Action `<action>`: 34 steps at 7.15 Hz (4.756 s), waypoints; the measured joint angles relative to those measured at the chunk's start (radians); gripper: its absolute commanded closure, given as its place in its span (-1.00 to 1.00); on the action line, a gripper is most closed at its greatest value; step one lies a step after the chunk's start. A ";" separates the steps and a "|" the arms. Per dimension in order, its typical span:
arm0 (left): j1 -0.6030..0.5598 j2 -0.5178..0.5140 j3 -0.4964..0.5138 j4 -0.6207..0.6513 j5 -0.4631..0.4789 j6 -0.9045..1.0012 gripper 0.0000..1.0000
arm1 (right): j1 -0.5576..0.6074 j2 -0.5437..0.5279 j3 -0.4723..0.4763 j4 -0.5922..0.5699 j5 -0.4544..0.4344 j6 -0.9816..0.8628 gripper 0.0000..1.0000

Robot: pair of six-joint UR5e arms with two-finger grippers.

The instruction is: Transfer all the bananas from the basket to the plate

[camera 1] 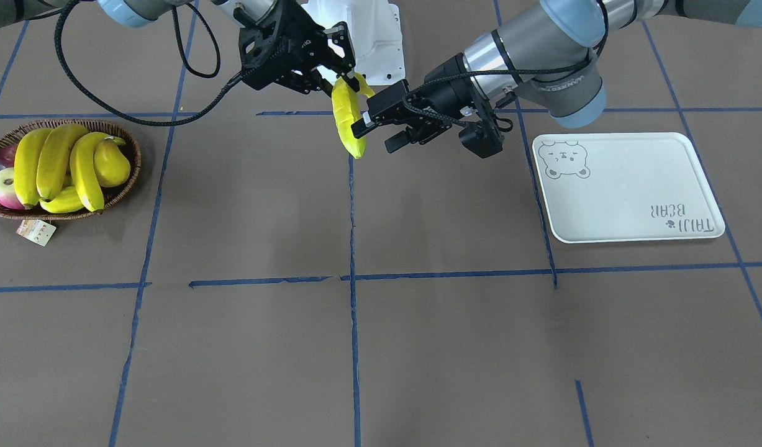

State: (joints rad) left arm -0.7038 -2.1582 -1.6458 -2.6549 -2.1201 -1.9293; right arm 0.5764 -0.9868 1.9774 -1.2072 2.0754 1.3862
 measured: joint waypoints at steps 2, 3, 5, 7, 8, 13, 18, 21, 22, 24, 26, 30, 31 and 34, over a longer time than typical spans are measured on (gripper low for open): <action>0.025 -0.003 -0.018 0.000 0.000 -0.023 -0.98 | -0.005 0.003 -0.001 0.000 -0.005 0.000 0.98; 0.028 -0.003 -0.026 0.000 0.000 -0.033 -0.90 | -0.005 0.003 -0.002 0.000 -0.006 0.000 0.98; 0.031 -0.003 -0.030 0.000 0.000 -0.039 -0.85 | -0.006 0.003 -0.002 0.001 -0.006 0.000 0.98; 0.034 -0.001 -0.030 0.000 0.001 -0.036 0.38 | -0.006 0.004 -0.002 0.001 -0.006 0.000 0.96; 0.035 0.000 -0.030 -0.001 0.001 -0.034 0.84 | -0.006 0.004 -0.002 0.001 -0.006 0.000 0.95; 0.035 0.006 -0.034 -0.003 -0.001 -0.030 1.00 | -0.006 0.011 0.001 0.002 -0.018 0.057 -1.00; -0.073 0.102 -0.037 0.125 -0.005 0.054 1.00 | 0.009 0.006 0.024 0.001 -0.044 0.073 -1.00; -0.197 0.394 -0.066 0.224 -0.010 0.395 1.00 | 0.041 -0.034 0.037 -0.005 -0.101 0.088 -0.99; -0.221 0.500 -0.068 0.229 -0.007 0.487 1.00 | 0.045 -0.051 0.037 -0.004 -0.128 0.109 -0.99; -0.267 0.648 -0.059 0.231 -0.003 0.599 1.00 | 0.051 -0.066 0.037 -0.006 -0.152 0.125 -0.99; -0.304 0.703 -0.011 0.232 0.000 0.637 1.00 | 0.057 -0.070 0.036 -0.009 -0.154 0.128 -0.99; -0.323 0.723 0.091 0.225 0.051 0.703 1.00 | 0.061 -0.073 0.034 -0.011 -0.155 0.128 -0.99; -0.324 0.731 0.101 0.222 0.056 0.737 1.00 | 0.060 -0.073 0.034 -0.011 -0.155 0.128 -0.99; -0.324 0.744 0.104 0.217 0.063 0.760 -0.99 | 0.062 -0.072 0.034 -0.011 -0.154 0.127 -0.99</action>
State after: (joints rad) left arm -1.0281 -1.4146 -1.5416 -2.4382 -2.0571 -1.1698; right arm 0.6384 -1.0585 2.0113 -1.2180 1.9209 1.5137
